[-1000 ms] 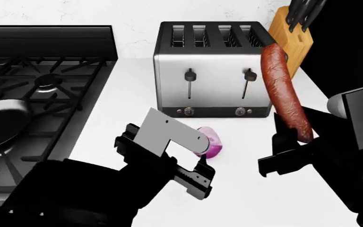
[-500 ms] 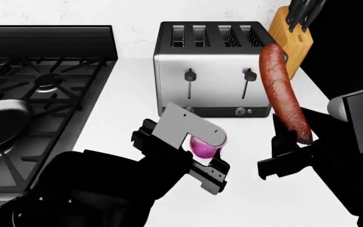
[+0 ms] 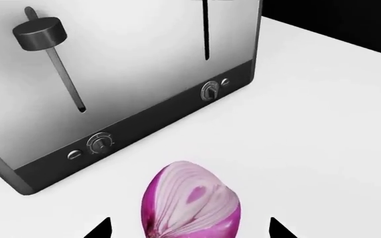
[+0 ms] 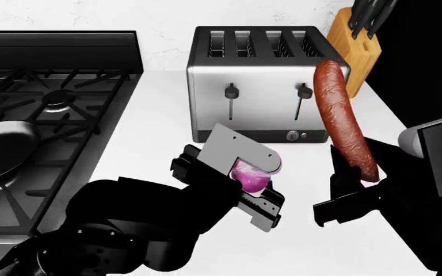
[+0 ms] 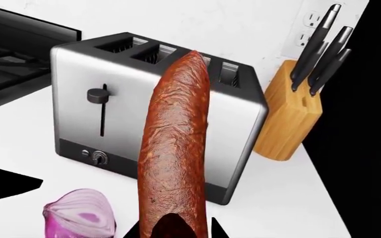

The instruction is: Place both pans onto different burners. Then place the onion and the salami on different pans.

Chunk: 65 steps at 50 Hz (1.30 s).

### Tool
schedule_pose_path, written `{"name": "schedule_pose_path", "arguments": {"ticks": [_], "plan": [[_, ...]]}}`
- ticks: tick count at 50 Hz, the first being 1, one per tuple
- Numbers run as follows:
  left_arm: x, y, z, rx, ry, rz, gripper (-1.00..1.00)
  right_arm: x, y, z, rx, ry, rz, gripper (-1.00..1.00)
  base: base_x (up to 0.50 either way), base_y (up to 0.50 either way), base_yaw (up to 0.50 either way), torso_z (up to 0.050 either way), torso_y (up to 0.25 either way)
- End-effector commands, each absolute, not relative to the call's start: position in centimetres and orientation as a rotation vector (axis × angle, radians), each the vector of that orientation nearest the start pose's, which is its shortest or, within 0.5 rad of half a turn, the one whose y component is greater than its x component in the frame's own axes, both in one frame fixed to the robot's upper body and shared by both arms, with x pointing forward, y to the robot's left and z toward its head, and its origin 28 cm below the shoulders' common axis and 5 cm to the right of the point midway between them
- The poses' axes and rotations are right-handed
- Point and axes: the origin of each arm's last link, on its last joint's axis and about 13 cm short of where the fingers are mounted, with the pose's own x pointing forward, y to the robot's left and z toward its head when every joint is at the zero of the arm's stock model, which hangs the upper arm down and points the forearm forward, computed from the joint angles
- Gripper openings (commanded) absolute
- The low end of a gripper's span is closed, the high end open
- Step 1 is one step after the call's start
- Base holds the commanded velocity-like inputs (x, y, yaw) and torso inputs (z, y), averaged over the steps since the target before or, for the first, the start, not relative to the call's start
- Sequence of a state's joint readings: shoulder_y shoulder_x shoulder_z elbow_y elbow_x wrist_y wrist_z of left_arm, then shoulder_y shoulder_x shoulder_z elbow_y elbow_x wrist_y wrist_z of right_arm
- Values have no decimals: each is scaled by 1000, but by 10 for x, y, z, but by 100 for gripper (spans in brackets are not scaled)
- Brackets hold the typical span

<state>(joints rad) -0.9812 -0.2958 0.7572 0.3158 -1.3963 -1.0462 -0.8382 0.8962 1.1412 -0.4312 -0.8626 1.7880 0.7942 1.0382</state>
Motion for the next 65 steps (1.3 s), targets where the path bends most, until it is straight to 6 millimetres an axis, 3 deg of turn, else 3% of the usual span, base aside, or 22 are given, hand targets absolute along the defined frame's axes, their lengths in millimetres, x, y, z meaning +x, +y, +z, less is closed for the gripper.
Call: {"name": "schedule_pose_path", "arguments": {"ticks": [1, 35, 36, 53, 65], "plan": [[251, 112, 197, 201, 375, -558, 100, 154, -143, 255, -245, 108, 163, -100, 0, 0, 3, 0, 0], [262, 105, 182, 190, 430, -561, 100, 155, -143, 249, -236, 116, 174, -100, 0, 0, 0, 0, 0], [262, 105, 182, 189, 431, -561, -100, 156, -143, 248, -236, 117, 175, -100, 0, 0, 0, 0, 0], [258, 109, 186, 162, 414, -558, -100, 156, -142, 245, -228, 121, 181, -100, 0, 0, 0, 0, 0], [213, 142, 226, 121, 242, -524, -100, 156, -143, 243, -216, 99, 163, -100, 0, 0, 0, 0, 0]]}}
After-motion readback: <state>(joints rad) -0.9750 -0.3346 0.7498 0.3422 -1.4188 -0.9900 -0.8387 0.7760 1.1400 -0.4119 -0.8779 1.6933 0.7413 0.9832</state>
